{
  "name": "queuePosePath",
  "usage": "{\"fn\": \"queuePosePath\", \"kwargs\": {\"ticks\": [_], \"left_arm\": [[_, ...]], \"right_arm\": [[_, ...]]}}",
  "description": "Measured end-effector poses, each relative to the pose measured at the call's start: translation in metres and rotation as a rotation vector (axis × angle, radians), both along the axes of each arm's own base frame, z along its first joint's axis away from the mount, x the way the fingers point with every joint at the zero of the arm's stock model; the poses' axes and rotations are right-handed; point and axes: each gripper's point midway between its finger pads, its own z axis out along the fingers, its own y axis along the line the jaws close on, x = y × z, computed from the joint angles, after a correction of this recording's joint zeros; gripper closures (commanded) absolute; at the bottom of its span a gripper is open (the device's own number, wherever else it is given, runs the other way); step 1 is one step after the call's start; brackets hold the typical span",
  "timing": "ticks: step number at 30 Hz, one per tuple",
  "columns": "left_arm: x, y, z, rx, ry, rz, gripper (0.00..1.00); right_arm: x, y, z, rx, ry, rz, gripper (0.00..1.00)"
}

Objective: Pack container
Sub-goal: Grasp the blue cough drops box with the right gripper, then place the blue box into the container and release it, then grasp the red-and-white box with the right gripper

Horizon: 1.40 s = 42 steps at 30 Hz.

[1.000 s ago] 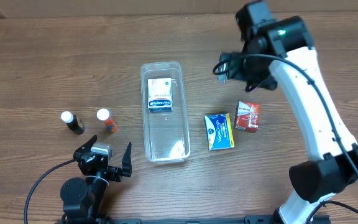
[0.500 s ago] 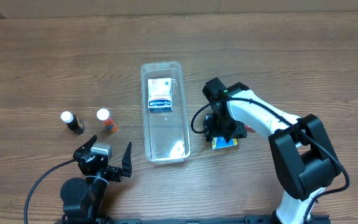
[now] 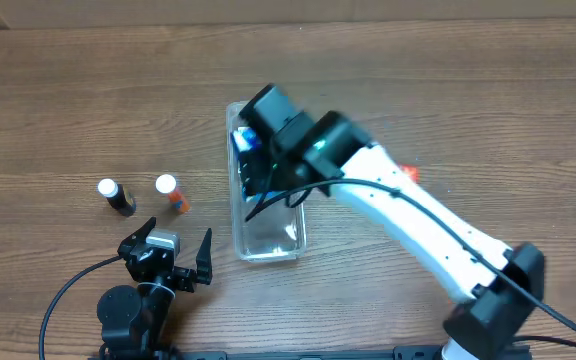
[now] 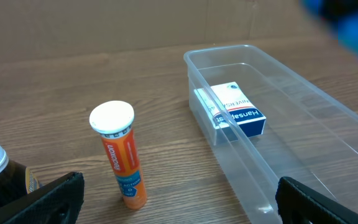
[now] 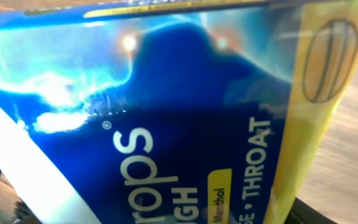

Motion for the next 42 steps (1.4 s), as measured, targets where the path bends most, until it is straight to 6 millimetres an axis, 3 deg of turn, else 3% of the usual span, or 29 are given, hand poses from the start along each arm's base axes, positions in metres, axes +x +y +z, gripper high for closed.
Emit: {"fn": "queuePosePath", "kwargs": {"ticks": [4, 6, 12, 15, 17, 20, 22, 23, 24, 25, 28, 30, 33, 36, 37, 39, 40, 42], "left_arm": [[0.0, 0.0, 0.0, 0.0, 0.0, 0.0, 0.0], [0.0, 0.0, 0.0, 0.0, 0.0, 0.0, 0.0], [0.0, 0.0, 0.0, 0.0, 0.0, 0.0, 0.0], [0.0, 0.0, 0.0, 0.0, 0.0, 0.0, 0.0], [0.0, 0.0, 0.0, 0.0, 0.0, 0.0, 0.0], [0.0, 0.0, 0.0, 0.0, 0.0, 0.0, 0.0], [0.0, 0.0, 0.0, 0.0, 0.0, 0.0, 0.0], [0.0, 0.0, 0.0, 0.0, 0.0, 0.0, 0.0], [0.0, 0.0, 0.0, 0.0, 0.0, 0.0, 0.0], [0.0, 0.0, 0.0, 0.0, 0.0, 0.0, 0.0], [0.0, 0.0, 0.0, 0.0, 0.0, 0.0, 0.0], [0.0, 0.0, 0.0, 0.0, 0.0, 0.0, 0.0], [0.0, 0.0, 0.0, 0.0, 0.0, 0.0, 0.0], [0.0, 0.0, 0.0, 0.0, 0.0, 0.0, 0.0], [0.0, 0.0, 0.0, 0.0, 0.0, 0.0, 0.0], [0.0, 0.0, 0.0, 0.0, 0.0, 0.0, 0.0], [0.0, 0.0, 0.0, 0.0, 0.0, 0.0, 0.0], [0.0, 0.0, 0.0, 0.0, 0.0, 0.0, 0.0]], "right_arm": [[-0.019, 0.001, -0.075, -0.065, 0.155, -0.083, 0.28], [-0.021, 0.006, -0.099, -0.053, 0.205, -0.1, 0.18], [-0.011, 0.018, -0.105, 0.007, 0.197, -0.104, 0.1], [0.011, 0.01, -0.088, 0.035, 0.162, -0.112, 0.05], [0.028, -0.013, -0.051, 0.069, 0.123, -0.157, 0.0], [0.05, -0.092, 0.03, 0.15, 0.03, -0.313, 0.0], [0.06, -0.163, 0.045, 0.103, 0.016, -0.435, 0.0], [0.064, -0.192, 0.037, 0.05, 0.026, -0.484, 0.0], [0.065, -0.223, 0.013, -0.029, 0.068, -0.526, 0.0], [0.066, -0.234, -0.006, -0.068, 0.103, -0.534, 0.0], [0.059, -0.256, -0.102, -0.199, 0.268, -0.503, 0.0], [0.052, -0.26, -0.136, -0.236, 0.313, -0.473, 0.0], [0.049, -0.262, -0.158, -0.251, 0.322, -0.459, 0.01], [0.048, -0.261, -0.181, -0.255, 0.344, -0.459, 0.25], [0.045, -0.262, -0.186, -0.26, 0.355, -0.461, 0.26], [0.042, -0.262, -0.186, -0.264, 0.372, -0.466, 0.28], [0.033, -0.264, -0.18, -0.28, 0.409, -0.461, 0.29], [0.036, -0.262, -0.161, -0.278, 0.403, -0.457, 0.3]]}}
